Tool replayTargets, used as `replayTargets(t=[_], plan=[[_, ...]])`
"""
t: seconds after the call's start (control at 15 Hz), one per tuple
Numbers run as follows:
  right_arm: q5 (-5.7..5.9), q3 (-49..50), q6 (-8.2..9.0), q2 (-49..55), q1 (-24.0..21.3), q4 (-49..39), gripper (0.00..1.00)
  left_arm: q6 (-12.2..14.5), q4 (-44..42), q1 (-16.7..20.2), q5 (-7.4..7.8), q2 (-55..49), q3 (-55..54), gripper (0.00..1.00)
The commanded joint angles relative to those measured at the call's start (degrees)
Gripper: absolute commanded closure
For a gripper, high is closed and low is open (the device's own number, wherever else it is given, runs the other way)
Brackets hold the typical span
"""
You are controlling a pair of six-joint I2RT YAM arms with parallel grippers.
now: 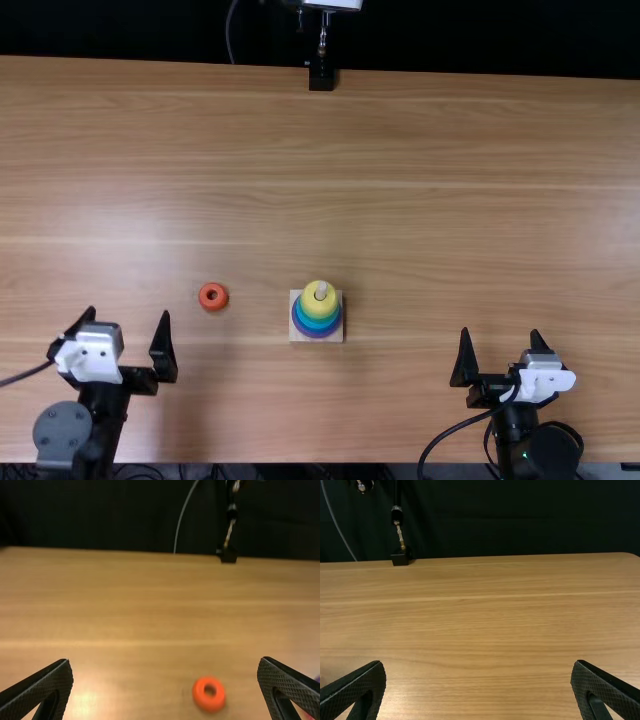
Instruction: Build the Hanoi tower: stack the rings onto the peg from bottom to top in this color order: purple, dark blue, light blue, dark green, light green, yellow, orange.
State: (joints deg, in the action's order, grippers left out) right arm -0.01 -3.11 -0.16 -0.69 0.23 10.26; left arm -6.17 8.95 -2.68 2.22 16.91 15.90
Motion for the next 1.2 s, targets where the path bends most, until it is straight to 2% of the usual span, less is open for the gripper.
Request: replayTargets(t=[0.0, 0.13, 0.2, 0.33, 0.4, 0.47, 0.53, 0.6, 0.67, 0.8, 0.87, 0.93, 1.13], plan=[[0.64, 2.1, -0.36, 0.7, -0.1, 4.2, 0.0, 0.4, -0.4, -1.2, 0.95, 7.3, 7.3, 0.0], [0.64, 2.1, -0.36, 0.7, -0.1, 4.2, 0.0, 0.3, 0.1, -4.7, 0.84, 17.8, 15.6, 0.0], [0.64, 2.1, -0.36, 0.7, -0.3, 4.2, 0.0, 0.3, 0.1, -8.3, 0.84, 21.6, 17.5, 0.0], [0.64, 2.1, -0.36, 0.7, -0.1, 4.2, 0.0, 0.5, 0.3, -15.8, -0.74, 28.9, 20.0, 0.0], [0.64, 2.1, -0.36, 0.7, -0.1, 4.2, 0.0, 0.4, 0.4, -16.8, -3.06, 32.3, 20.2, 0.0], [0.64, 2.1, -0.36, 0.7, -0.1, 4.2, 0.0, 1.0, 0.2, -16.7, -3.27, 35.8, 20.5, 0.0], [0.64, 2.1, -0.36, 0.7, -0.1, 4.2, 0.0, 4.0, 0.1, -15.7, -3.27, 36.1, 20.8, 0.0], [0.64, 2.1, -0.36, 0.7, -0.1, 4.2, 0.0, 8.6, 0.0, -13.7, -3.17, 36.5, 21.4, 0.0], [0.64, 2.1, -0.36, 0.7, -0.1, 4.2, 0.0, 11.0, -0.2, -11.4, -2.85, 37.1, 21.6, 0.0], [0.64, 2.1, -0.36, 0.7, -0.3, 4.2, 0.0, 11.1, 0.4, -7.3, -0.43, 43.5, 21.8, 0.0], [0.64, 2.1, -0.36, 0.7, -0.1, 4.2, 0.0, 11.1, 0.6, -6.6, 0.0, 45.9, 22.7, 0.0], [0.64, 2.1, -0.36, 0.7, -0.1, 4.2, 0.0, 11.1, 1.2, -6.6, -0.53, 48.0, 25.1, 0.0], [0.64, 2.1, -0.36, 0.7, -0.1, 4.2, 0.0, 11.3, 3.2, -8.5, -0.74, 54.7, 29.4, 0.0]])
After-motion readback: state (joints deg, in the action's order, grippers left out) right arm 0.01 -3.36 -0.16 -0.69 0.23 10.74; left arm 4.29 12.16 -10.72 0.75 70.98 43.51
